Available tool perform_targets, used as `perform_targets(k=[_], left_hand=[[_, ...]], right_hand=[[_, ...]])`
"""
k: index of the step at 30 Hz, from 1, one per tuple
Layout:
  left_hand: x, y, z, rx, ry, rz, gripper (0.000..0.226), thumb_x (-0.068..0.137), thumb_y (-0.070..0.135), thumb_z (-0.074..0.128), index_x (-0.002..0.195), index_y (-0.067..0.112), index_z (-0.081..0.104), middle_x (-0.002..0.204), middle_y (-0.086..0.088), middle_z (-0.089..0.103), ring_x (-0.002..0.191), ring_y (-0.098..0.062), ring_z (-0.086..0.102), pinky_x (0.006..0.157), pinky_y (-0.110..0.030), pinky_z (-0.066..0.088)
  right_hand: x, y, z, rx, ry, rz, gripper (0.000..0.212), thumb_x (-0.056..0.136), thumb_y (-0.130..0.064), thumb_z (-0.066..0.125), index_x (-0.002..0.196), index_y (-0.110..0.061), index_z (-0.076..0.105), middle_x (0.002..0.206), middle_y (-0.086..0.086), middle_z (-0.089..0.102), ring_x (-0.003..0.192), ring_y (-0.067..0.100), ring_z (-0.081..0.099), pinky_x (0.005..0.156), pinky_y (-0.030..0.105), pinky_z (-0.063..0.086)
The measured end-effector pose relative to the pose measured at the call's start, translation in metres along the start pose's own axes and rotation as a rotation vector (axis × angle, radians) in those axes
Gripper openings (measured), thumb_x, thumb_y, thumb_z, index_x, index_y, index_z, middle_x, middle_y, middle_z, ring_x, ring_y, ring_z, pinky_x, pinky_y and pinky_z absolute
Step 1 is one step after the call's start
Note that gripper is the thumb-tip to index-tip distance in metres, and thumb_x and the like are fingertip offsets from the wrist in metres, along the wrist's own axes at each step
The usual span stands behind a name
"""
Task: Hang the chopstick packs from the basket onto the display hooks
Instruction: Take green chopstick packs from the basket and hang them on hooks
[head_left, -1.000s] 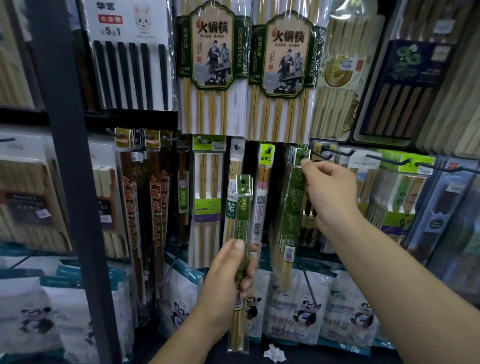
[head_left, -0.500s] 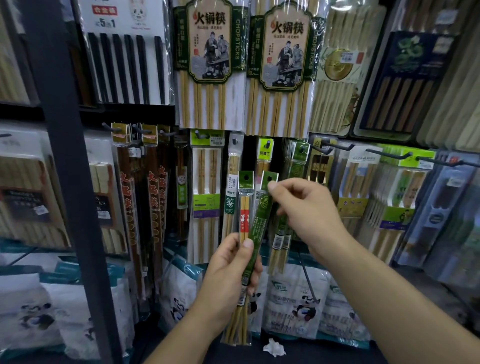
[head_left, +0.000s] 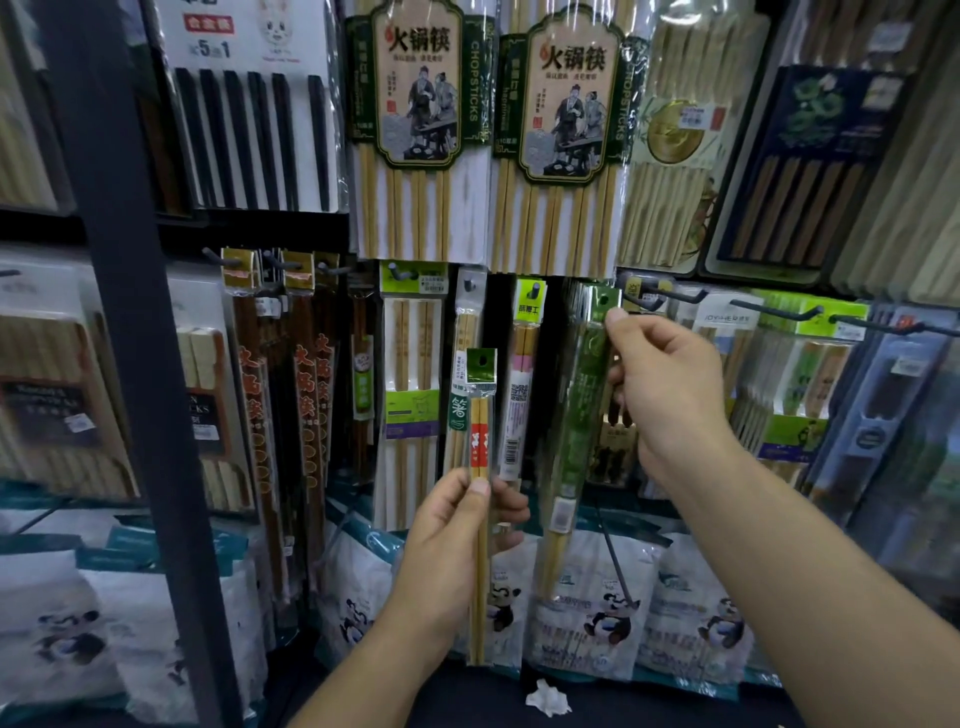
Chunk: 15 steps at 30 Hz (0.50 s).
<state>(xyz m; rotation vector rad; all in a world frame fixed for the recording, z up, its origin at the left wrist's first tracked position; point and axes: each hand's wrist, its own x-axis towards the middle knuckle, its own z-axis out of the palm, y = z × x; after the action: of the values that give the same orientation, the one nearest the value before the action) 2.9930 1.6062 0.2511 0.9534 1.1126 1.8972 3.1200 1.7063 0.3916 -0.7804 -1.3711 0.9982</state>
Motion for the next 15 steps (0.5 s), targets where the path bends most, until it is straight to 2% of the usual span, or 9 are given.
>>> perform_targets(k=[2, 5, 9, 12, 15], left_hand=[[0.0001, -0.0002, 0.0, 0.011, 0.001, 0.001, 0.027, 0.107, 0.022, 0.046, 0.1, 0.01, 0.07, 0.102, -0.015, 0.076, 0.101, -0.031, 0.072, 0.087, -0.044, 0.062], [-0.0007, 0.0003, 0.0012, 0.016, -0.011, -0.008, 0.028, 0.108, 0.022, 0.046, 0.098, 0.014, 0.071, 0.101, -0.015, 0.076, 0.098, -0.029, 0.072, 0.085, -0.043, 0.062], [-0.002, 0.0018, 0.0015, 0.03, -0.029, -0.003, 0.031, 0.108, 0.024, 0.047, 0.092, 0.02, 0.073, 0.099, -0.013, 0.075, 0.094, -0.026, 0.072, 0.082, -0.04, 0.061], [-0.0017, 0.0023, 0.0, 0.042, -0.038, 0.001, 0.032, 0.107, 0.026, 0.047, 0.089, 0.023, 0.074, 0.097, -0.012, 0.075, 0.091, -0.025, 0.072, 0.079, -0.035, 0.061], [-0.0014, 0.0025, -0.0009, 0.049, -0.045, 0.005, 0.031, 0.107, 0.026, 0.047, 0.09, 0.024, 0.074, 0.094, -0.009, 0.074, 0.09, -0.024, 0.071, 0.077, -0.035, 0.059]], right_hand=[[0.0049, -0.0024, 0.0018, -0.024, 0.016, -0.033, 0.03, 0.098, -0.032, 0.065, 0.071, -0.023, 0.075, 0.057, -0.001, 0.05, 0.051, 0.007, 0.045, 0.054, 0.016, 0.045], [0.0088, -0.0036, 0.0039, -0.041, 0.044, -0.053, 0.031, 0.099, -0.031, 0.064, 0.076, -0.011, 0.072, 0.066, 0.009, 0.047, 0.055, 0.011, 0.042, 0.077, 0.025, 0.048], [0.0086, -0.0042, 0.006, -0.056, 0.081, -0.036, 0.035, 0.099, -0.028, 0.063, 0.082, 0.003, 0.066, 0.068, 0.009, 0.045, 0.055, 0.011, 0.04, 0.1, 0.038, 0.048], [0.0071, -0.0046, 0.0063, -0.053, 0.08, -0.033, 0.037, 0.099, -0.025, 0.064, 0.085, 0.008, 0.064, 0.069, 0.008, 0.044, 0.058, 0.013, 0.039, 0.109, 0.044, 0.046], [0.0072, -0.0034, 0.0064, -0.045, 0.073, -0.037, 0.036, 0.098, -0.024, 0.065, 0.085, 0.01, 0.062, 0.07, 0.008, 0.044, 0.059, 0.013, 0.039, 0.111, 0.047, 0.045]])
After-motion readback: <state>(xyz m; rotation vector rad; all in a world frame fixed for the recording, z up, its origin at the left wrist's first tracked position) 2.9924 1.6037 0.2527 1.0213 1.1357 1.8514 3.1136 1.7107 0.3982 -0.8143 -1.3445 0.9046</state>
